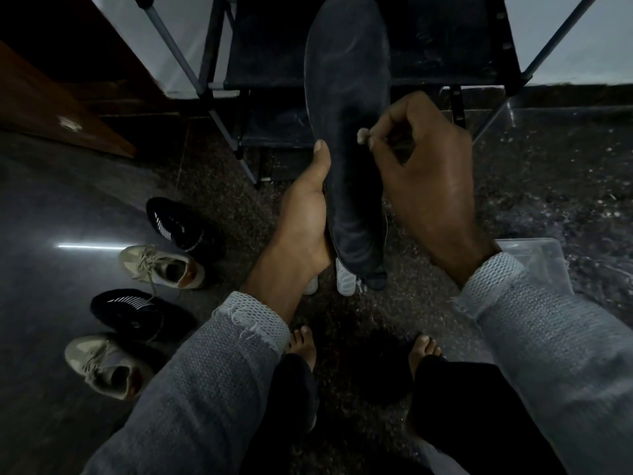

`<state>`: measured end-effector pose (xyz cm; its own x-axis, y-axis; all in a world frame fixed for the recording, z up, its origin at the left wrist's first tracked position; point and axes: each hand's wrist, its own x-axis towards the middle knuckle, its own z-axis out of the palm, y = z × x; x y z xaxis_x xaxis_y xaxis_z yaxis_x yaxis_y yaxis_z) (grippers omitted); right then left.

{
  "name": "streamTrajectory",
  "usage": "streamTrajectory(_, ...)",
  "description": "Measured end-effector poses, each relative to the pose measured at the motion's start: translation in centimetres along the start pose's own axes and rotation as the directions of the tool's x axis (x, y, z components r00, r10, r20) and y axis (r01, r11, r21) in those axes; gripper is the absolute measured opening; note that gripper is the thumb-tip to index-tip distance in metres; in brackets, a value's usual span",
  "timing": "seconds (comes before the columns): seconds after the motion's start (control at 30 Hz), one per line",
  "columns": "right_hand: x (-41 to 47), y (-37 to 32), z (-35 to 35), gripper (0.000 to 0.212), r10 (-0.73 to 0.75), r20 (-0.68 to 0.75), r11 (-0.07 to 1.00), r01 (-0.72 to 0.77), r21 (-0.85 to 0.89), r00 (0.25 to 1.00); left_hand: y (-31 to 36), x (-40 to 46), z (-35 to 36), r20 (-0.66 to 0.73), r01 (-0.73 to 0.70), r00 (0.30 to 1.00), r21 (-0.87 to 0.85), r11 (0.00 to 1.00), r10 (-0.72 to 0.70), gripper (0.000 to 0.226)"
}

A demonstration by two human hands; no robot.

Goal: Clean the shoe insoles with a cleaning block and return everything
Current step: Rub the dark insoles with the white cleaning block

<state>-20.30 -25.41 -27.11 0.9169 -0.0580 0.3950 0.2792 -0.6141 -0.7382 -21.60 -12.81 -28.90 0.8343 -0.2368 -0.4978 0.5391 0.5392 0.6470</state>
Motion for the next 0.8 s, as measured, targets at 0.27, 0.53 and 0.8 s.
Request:
streamTrajectory(0.27, -0.3, 0.0, 0.2, 0.005, -0.019, 0.008, 1.000, 0.019, -0.016, 1.000, -0.2, -0.2, 0.1, 0.004, 0.009, 1.000, 0.013, 1.000, -0.009, 0.050)
streamTrajectory(0.53, -0.1, 0.2, 0.2, 0.007, 0.011, 0.022, 1.000, -0.011, 0.007, 1.000, -0.4, 0.2, -0.2, -0.005, 0.020, 1.000, 0.037, 0.999, -0.019, 0.053)
streamTrajectory(0.8, -3.0, -2.2, 0.8, 0.010, -0.043, 0.236, 0.996, 0.022, 0.090, 0.971, 0.1, 0.3, -0.7, -0.034, 0.017, 0.999, -0.027, 0.999, -0.018, 0.057)
